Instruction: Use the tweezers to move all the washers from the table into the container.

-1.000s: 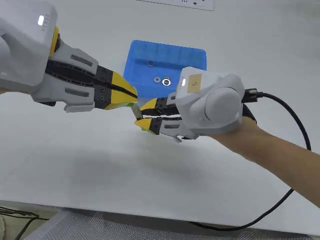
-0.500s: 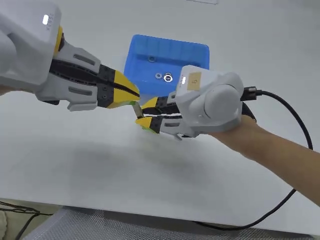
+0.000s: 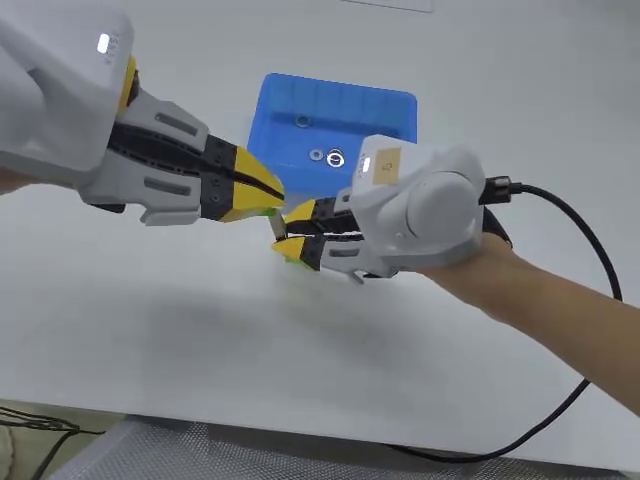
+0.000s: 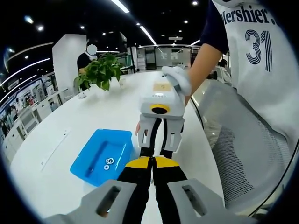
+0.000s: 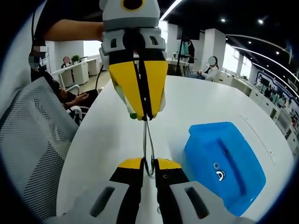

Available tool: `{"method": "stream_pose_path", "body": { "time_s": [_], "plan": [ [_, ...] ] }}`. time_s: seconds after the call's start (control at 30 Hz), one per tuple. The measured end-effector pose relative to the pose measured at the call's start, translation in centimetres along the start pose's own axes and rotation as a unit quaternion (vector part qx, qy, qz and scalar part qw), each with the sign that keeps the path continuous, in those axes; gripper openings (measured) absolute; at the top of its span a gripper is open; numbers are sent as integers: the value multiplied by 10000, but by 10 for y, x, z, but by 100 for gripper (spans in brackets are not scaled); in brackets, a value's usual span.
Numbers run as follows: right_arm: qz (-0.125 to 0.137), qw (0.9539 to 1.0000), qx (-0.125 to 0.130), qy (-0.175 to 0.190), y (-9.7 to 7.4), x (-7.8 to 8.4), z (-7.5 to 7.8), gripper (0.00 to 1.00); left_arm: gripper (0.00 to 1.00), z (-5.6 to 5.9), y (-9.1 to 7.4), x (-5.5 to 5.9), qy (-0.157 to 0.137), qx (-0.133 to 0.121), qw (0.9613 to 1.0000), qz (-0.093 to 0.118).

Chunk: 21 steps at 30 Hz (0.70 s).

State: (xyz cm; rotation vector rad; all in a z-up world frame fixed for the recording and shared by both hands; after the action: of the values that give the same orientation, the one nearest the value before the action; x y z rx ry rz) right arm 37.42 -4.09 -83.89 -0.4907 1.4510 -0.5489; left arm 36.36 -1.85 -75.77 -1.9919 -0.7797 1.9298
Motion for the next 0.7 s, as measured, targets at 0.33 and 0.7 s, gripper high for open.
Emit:
{"method": "stream_pose_path", "body": {
  "time_s": [0.33, 0.7],
  "plan": [
    [6, 10000, -20, -97, -7, -9, -3, 10, 5, 2, -8, -10, 172, -15, 9998, -110],
    [211, 9991, 191, -301, -28, -34, 8, 10, 5, -5, -22, -39, 486, -136, 9987, -26]
  ]
}}
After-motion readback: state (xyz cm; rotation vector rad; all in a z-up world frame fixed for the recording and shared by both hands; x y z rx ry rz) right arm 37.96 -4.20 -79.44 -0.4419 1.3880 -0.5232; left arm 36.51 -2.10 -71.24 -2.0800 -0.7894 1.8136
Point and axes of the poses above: the centre of the closed fingertips' face, and the gripper's own axes: y roughly forward along the fingers, z roughly to its right, x roughly out of its underside, the point moved 3 cm from there along -y, roughly backward along the fingers, and after that the axes turned 3 degrees about -z, right-handed, at the moved point
